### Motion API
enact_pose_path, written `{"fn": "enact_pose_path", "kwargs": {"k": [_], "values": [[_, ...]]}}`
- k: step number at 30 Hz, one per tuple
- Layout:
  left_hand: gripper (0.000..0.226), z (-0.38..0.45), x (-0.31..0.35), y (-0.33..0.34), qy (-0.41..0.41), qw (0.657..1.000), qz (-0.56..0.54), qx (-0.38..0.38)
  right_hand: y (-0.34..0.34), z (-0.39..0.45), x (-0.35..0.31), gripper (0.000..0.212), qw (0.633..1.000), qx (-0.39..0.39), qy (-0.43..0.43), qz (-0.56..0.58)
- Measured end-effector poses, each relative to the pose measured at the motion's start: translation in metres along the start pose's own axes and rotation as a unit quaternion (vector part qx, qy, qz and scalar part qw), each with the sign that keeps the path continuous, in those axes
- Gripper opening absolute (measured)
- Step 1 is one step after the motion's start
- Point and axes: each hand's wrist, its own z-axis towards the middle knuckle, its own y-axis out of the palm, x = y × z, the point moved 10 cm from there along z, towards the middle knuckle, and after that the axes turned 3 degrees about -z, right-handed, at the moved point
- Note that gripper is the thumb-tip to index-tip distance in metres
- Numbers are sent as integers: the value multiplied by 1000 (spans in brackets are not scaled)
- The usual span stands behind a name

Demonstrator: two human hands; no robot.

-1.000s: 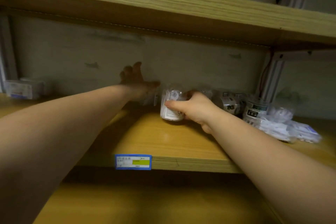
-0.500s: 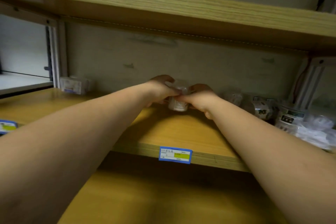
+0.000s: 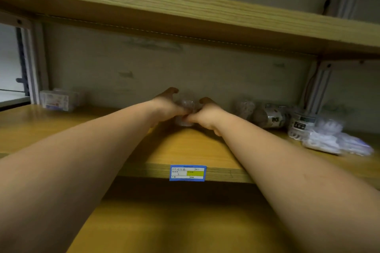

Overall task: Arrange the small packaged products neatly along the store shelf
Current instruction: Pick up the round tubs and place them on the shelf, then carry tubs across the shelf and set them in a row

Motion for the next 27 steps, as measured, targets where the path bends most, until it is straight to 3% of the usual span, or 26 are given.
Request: {"fn": "enact_pose_path", "kwargs": {"k": [2,5,8,11,15,20,24,27], "values": [[97,-5,15,-8,36,998,16,54,-8,-11,4,87,999,-4,-4,-46],[80,-19,55,-18,122,979,63,154,-33,-29,16,85,993,15,-9,-113],[55,-31,104,6,210,960,88,160,-67,-53,30,70,981,37,-19,-188],[47,-37,149,54,274,952,91,103,-124,-77,48,50,956,120,-32,-264],[64,-32,180,141,245,961,115,-56,-210,-104,87,33,913,225,-7,-340],[64,-16,205,223,158,971,99,-150,-280,-123,150,40,891,285,72,-348],[70,-1,229,260,136,973,81,-169,-284,-125,194,46,921,238,113,-286],[41,13,238,271,118,983,44,-136,-260,-121,197,58,939,157,90,-292]]}}
